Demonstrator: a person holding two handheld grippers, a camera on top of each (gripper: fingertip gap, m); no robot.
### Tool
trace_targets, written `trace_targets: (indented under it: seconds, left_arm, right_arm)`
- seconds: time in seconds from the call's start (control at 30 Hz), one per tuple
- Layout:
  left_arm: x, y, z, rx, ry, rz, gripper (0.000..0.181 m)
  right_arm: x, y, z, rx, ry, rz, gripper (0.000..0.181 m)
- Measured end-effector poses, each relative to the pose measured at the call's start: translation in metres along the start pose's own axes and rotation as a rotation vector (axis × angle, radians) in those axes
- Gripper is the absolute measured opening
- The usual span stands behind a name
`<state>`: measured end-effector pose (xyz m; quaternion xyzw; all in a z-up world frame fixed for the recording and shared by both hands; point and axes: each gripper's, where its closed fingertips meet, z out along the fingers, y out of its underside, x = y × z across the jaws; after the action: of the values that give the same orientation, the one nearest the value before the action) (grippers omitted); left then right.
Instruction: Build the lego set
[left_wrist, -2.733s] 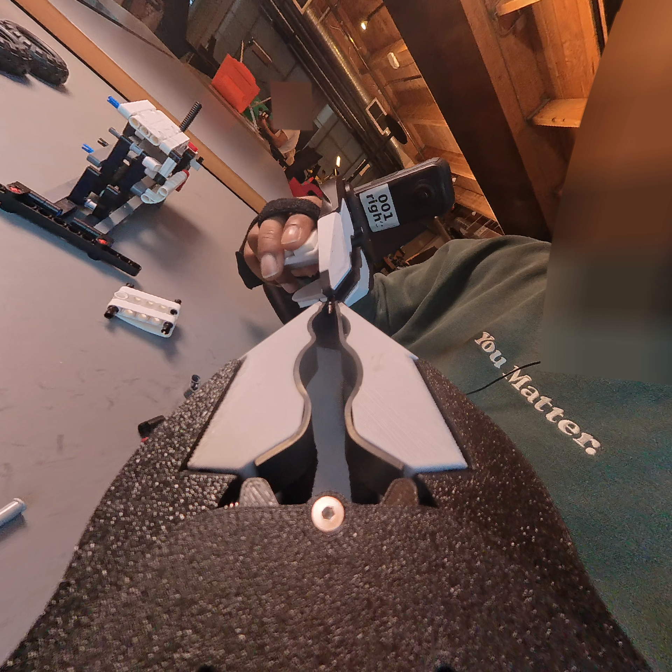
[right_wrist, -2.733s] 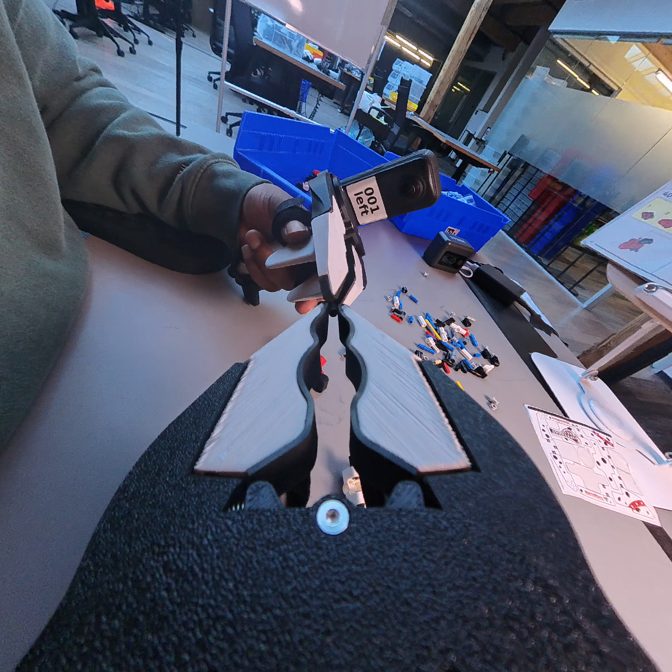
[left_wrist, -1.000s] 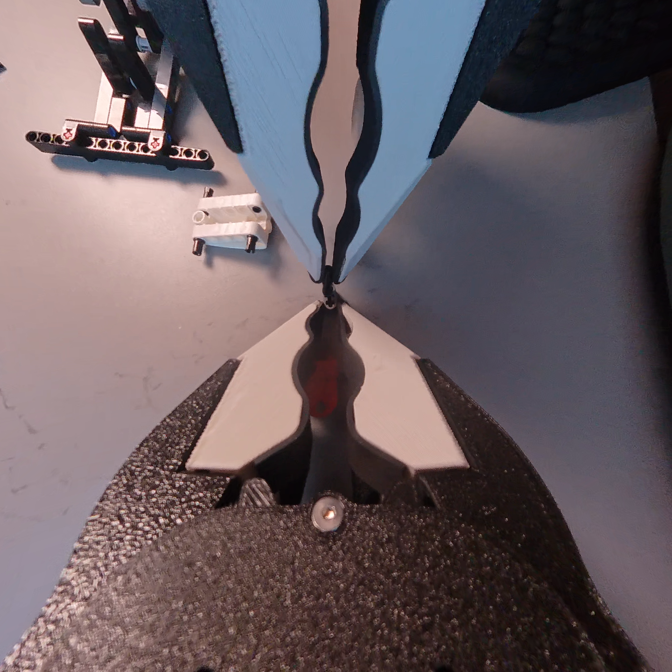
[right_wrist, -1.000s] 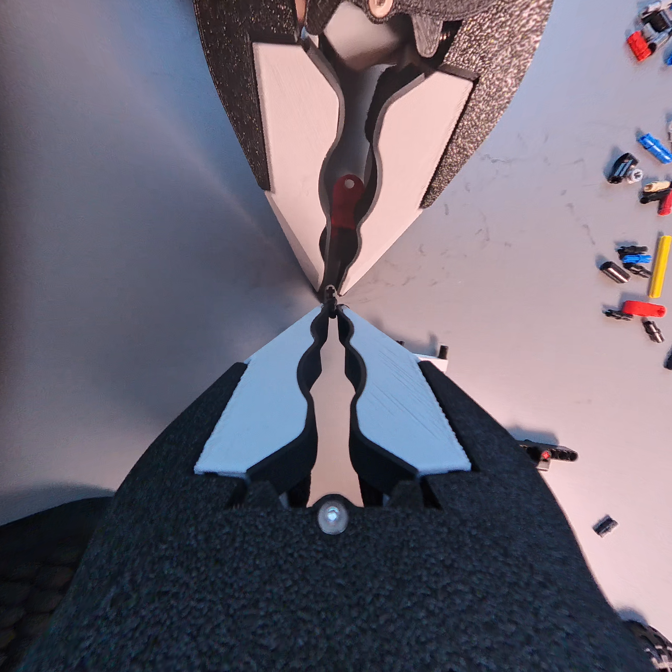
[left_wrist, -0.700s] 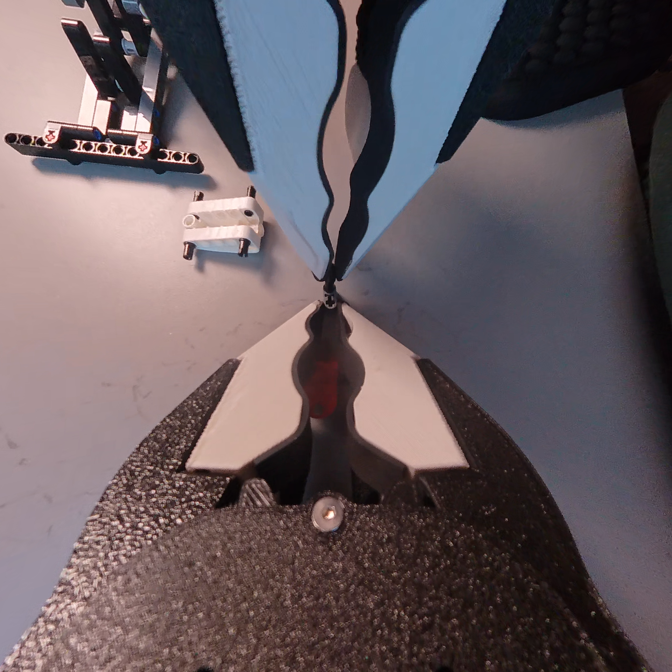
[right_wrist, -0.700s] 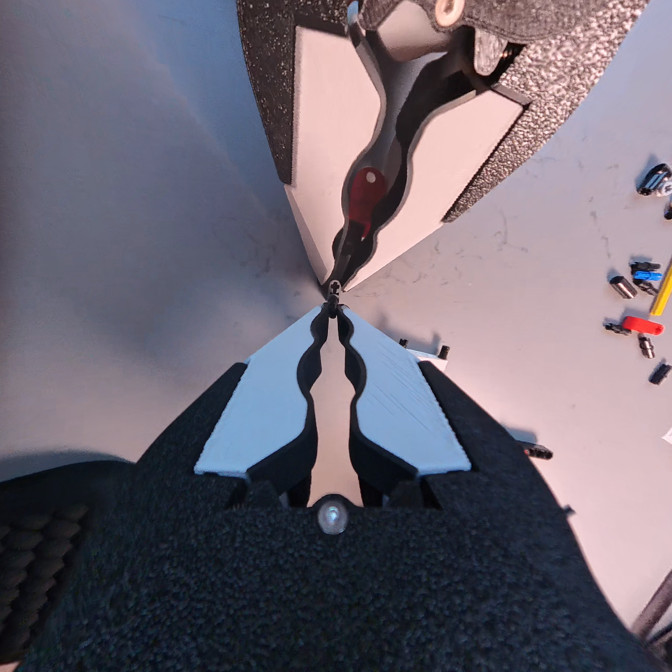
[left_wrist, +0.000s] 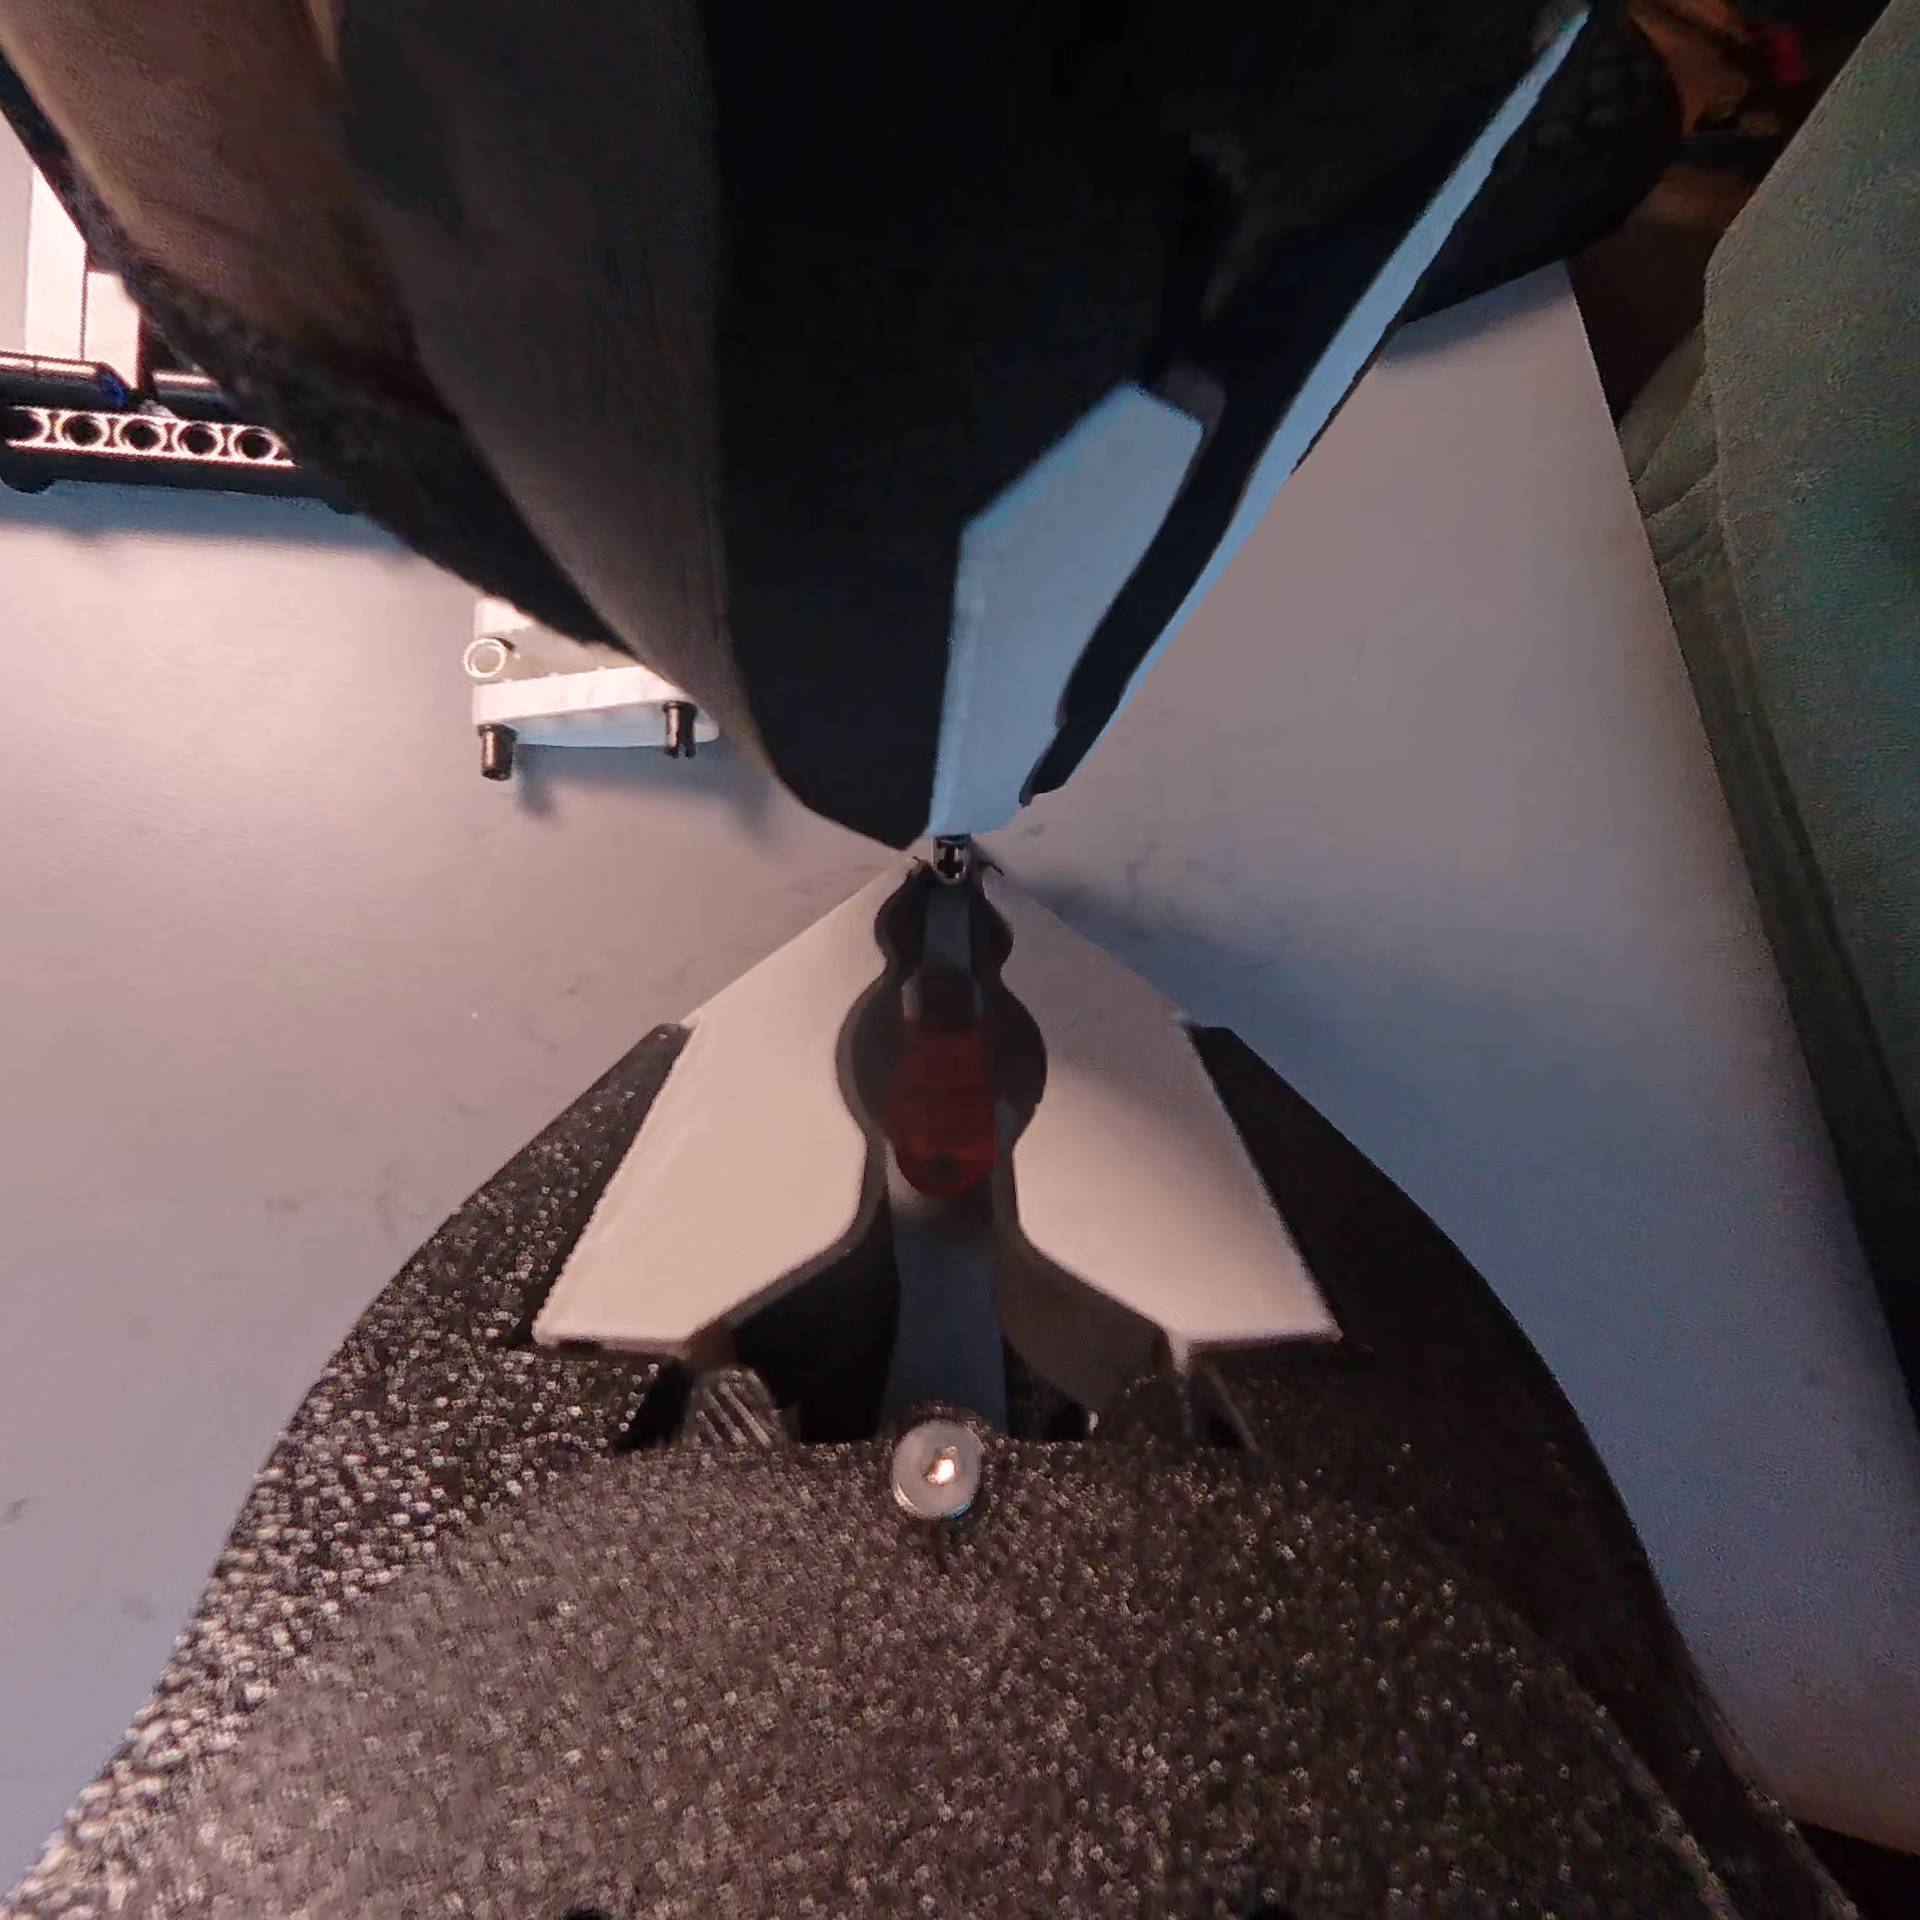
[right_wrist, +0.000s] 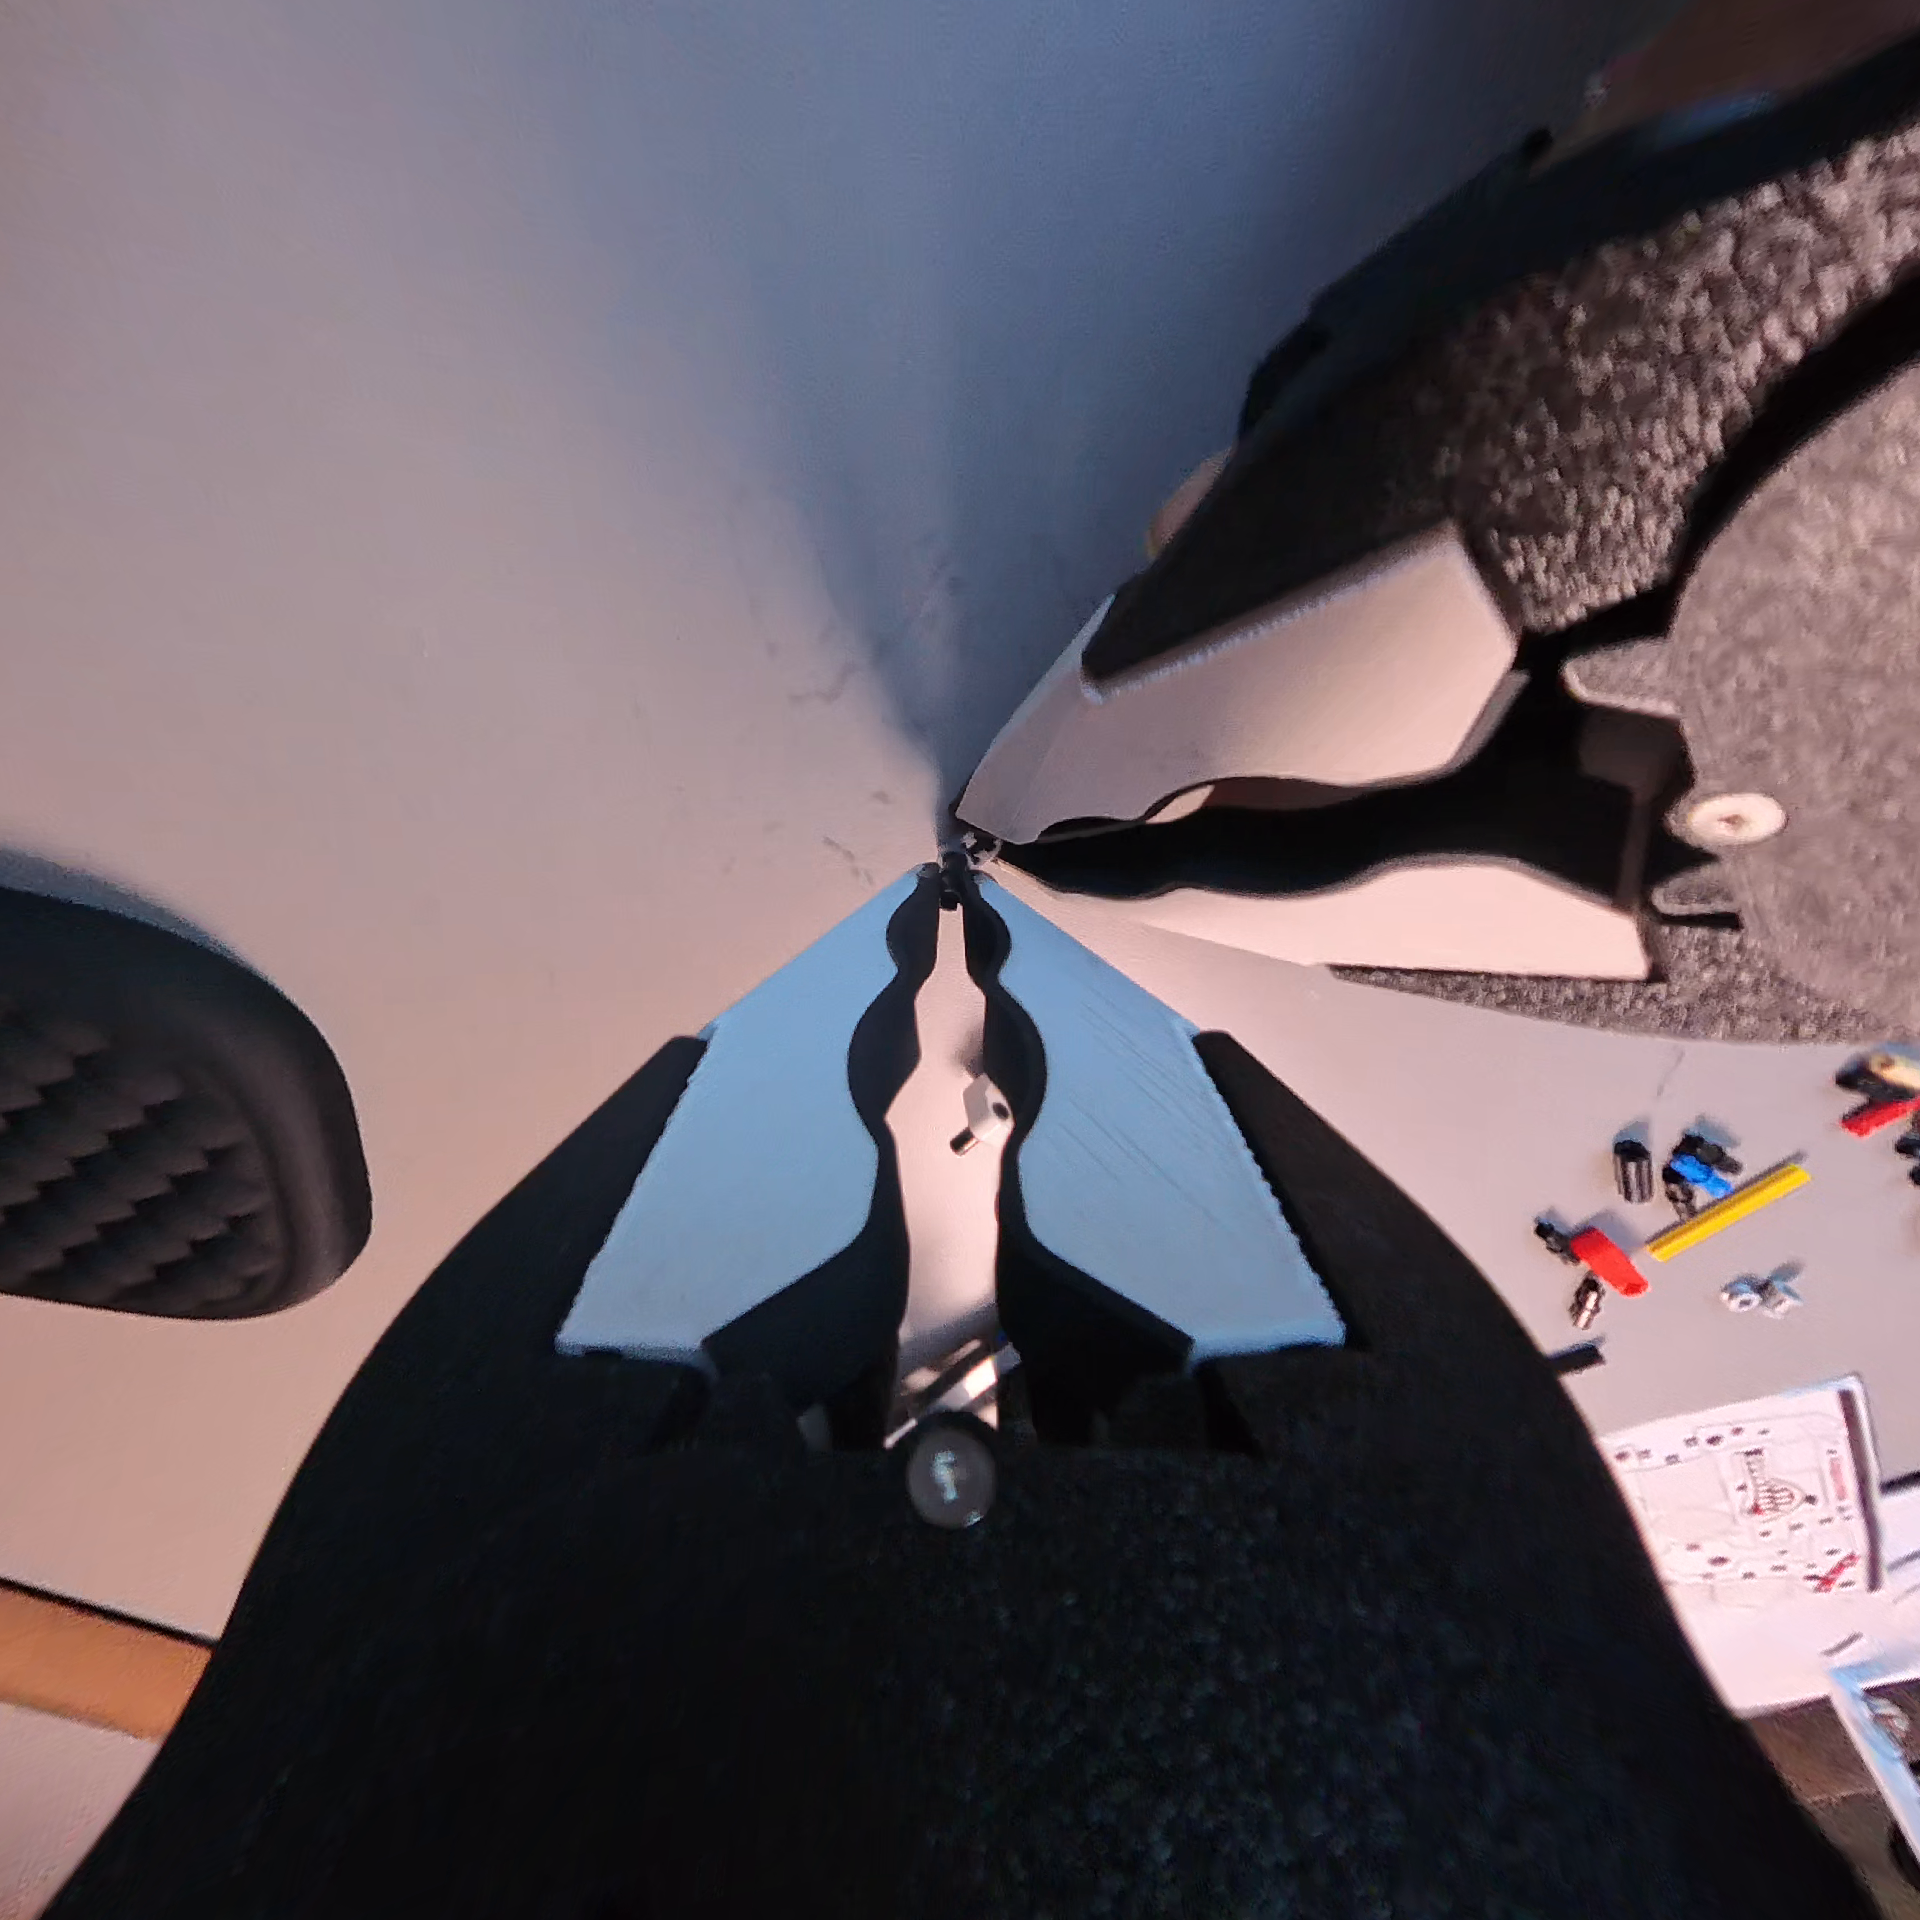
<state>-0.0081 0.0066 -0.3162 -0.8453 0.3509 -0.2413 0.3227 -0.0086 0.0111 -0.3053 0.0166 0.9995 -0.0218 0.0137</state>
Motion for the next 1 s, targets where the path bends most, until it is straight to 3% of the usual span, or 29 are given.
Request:
trace_targets:
  seconds: [0.03, 1.0]
  left_arm:
    - [-0.0002, -0.0001, 0.0, -0.001, 0.009, -0.002, 0.007]
    - [-0.0011, -0.0013, 0.0, -0.002, 0.092, -0.102, 0.006]
  right_arm:
    - [0.0, 0.0, 0.0001, -0.01, -0.01, -0.014, 0.003]
    - [-0.0023, 0.0018, 0.0035, -0.045, 0.025, -0.013, 0.003]
